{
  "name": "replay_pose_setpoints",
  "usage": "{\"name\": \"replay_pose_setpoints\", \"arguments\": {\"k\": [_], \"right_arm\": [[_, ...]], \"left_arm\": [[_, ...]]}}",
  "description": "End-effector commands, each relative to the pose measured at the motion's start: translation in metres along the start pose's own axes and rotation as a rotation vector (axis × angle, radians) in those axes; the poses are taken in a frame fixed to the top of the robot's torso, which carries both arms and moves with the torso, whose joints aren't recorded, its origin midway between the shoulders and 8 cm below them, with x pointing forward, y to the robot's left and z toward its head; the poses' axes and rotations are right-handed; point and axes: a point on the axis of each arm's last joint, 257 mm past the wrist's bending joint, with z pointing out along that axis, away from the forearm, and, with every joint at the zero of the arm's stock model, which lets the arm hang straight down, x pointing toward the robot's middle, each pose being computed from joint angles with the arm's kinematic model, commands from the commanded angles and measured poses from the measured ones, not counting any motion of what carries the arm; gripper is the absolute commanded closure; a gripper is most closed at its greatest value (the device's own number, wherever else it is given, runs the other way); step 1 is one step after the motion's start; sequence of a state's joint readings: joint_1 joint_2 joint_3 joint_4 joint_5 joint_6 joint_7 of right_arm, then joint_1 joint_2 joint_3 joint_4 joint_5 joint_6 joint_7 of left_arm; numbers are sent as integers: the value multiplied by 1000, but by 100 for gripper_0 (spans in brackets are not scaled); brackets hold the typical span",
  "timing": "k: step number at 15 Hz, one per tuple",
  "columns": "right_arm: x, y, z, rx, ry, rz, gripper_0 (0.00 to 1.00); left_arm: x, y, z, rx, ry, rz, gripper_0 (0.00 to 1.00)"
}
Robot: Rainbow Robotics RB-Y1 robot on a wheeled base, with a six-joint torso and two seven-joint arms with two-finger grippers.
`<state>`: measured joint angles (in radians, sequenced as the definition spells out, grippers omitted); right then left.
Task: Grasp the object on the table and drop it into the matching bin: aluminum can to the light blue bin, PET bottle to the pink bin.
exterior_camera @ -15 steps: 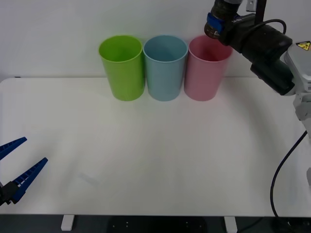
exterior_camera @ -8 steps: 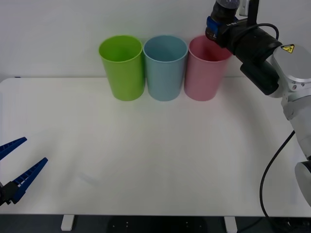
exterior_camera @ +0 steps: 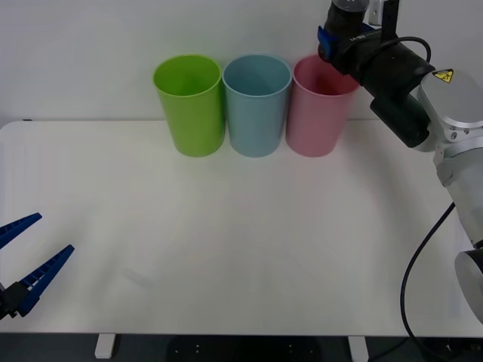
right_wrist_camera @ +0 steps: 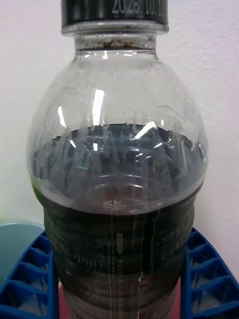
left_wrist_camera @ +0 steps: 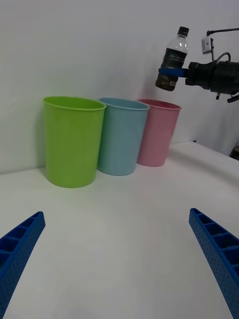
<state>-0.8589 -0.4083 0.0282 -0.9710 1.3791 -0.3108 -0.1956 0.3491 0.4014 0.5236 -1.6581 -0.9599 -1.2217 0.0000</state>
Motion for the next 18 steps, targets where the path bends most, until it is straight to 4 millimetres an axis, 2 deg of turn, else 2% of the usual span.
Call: {"name": "replay_pose_setpoints", "arguments": {"k": [1, 9, 11, 14, 18], "right_arm": [[-2, 2, 0, -6, -4, -7, 0], [-8, 19, -4, -63, -29, 24, 0], [-10, 28, -15, -84, -48, 20, 0], [-10, 51, -33, -154, -65, 17, 0], [-3, 76, -68, -229, -79, 22, 0]], "left_arm": [[0, 0, 0, 0, 0, 0, 0], [0, 0, 0, 0, 0, 0, 0], [0, 0, 0, 0, 0, 0, 0], [0, 0, 0, 0, 0, 0, 0], [0, 0, 0, 0, 0, 0, 0]]}}
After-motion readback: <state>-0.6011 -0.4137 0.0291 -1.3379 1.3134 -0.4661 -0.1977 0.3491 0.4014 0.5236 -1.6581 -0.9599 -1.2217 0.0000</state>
